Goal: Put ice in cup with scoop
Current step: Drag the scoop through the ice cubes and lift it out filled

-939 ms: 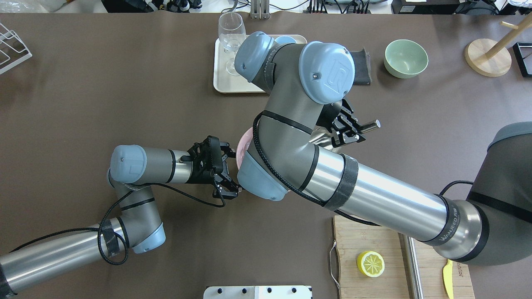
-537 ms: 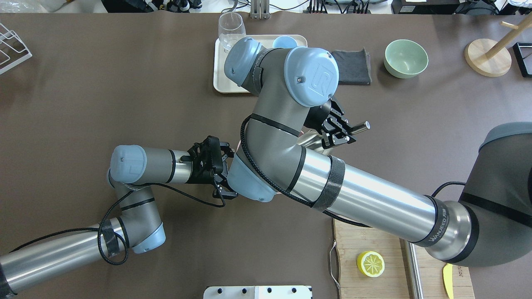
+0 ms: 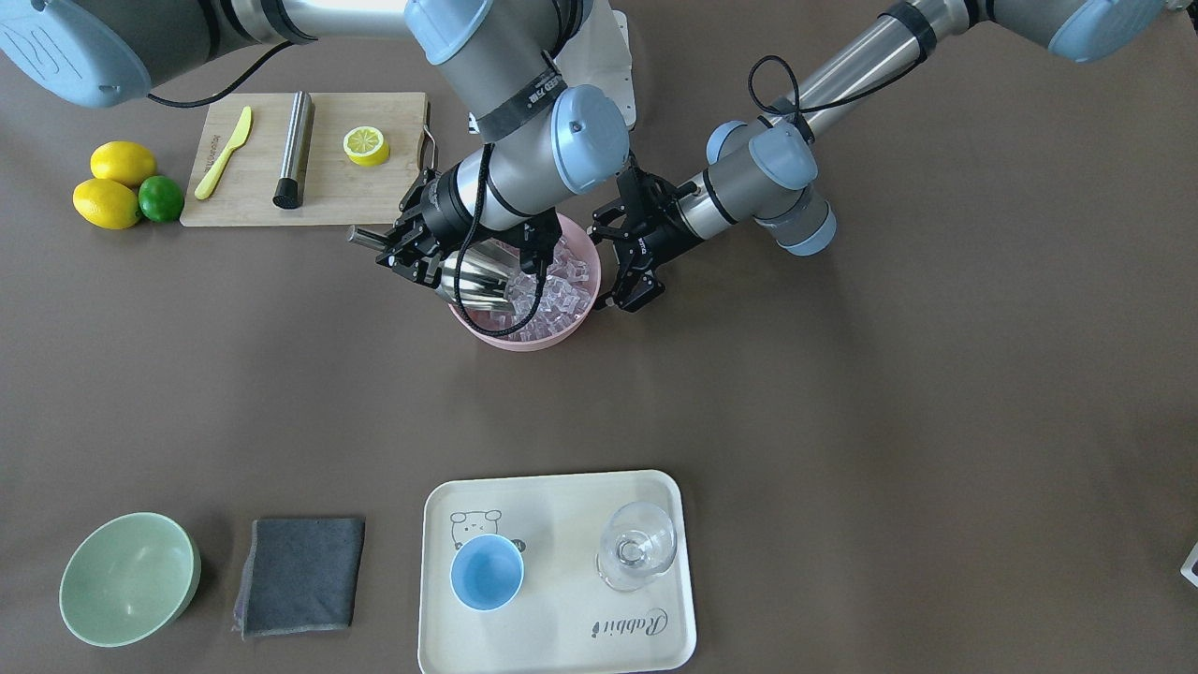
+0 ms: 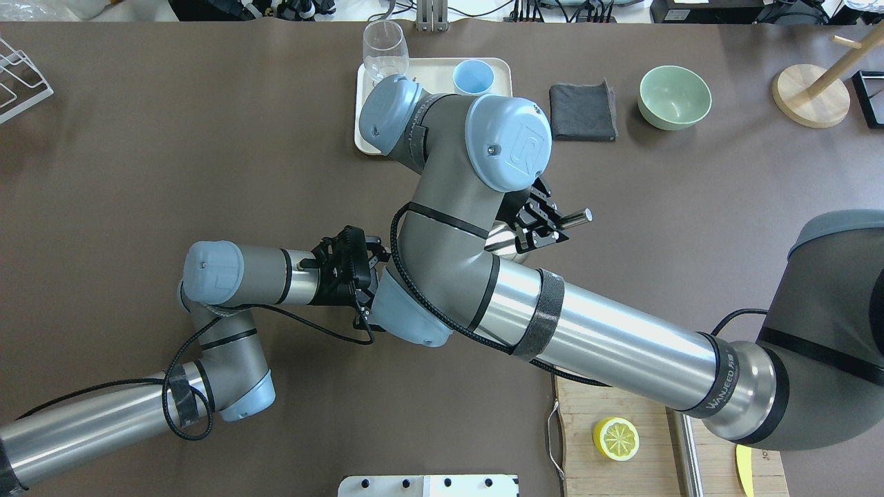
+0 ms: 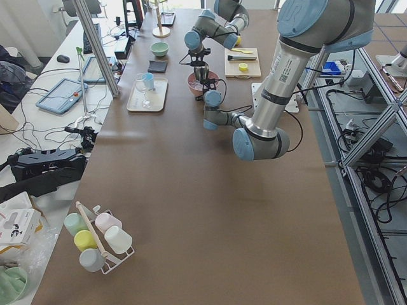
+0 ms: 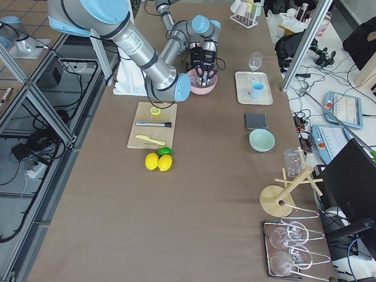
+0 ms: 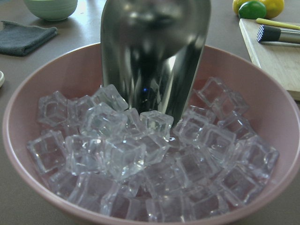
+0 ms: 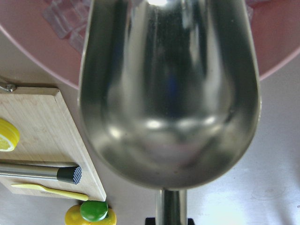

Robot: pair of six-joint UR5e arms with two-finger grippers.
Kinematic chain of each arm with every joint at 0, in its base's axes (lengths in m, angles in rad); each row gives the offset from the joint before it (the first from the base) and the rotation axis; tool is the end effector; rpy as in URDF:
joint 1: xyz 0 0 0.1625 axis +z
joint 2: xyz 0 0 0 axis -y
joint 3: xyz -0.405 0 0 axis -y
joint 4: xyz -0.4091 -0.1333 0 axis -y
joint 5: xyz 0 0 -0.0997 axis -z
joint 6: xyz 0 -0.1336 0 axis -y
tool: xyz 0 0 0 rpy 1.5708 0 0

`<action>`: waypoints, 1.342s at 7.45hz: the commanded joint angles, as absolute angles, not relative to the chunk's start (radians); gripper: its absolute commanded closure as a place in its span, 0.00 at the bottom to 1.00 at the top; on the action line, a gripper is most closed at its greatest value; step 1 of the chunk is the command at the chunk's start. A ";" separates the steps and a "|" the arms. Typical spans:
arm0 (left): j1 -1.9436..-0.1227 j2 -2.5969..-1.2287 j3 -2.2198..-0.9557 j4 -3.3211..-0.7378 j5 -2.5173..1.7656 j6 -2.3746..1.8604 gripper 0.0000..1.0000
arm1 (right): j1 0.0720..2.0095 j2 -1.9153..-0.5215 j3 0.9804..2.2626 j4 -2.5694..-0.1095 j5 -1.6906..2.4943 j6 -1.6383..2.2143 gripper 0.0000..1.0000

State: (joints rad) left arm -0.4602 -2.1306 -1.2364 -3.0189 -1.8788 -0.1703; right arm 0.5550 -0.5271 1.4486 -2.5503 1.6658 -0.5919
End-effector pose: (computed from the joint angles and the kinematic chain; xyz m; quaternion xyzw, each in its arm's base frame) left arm 0.6130 -0.4075 0.3020 0.5269 0.5208 0.4014 0.5385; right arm -0.5222 -0.4657 0.1789 -0.0383 -0.0403 -0.7180 0.6939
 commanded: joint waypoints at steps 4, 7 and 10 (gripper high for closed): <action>-0.460 -2.129 -1.238 -3.019 -1.878 -0.170 0.03 | 0.541 -0.548 1.446 -2.418 1.680 -0.503 1.00; -0.460 -2.128 -1.238 -3.019 -1.879 -0.169 0.03 | 0.541 -0.586 1.480 -2.376 1.687 -0.486 1.00; -0.460 -2.126 -1.239 -3.019 -1.878 -0.169 0.03 | 0.541 -0.672 1.583 -2.309 1.689 -0.474 1.00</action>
State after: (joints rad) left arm -0.4602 -2.1266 -1.2391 -3.0190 -1.8778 -0.1688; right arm 0.5415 -0.6197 1.5293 -2.3706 1.6861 -0.4796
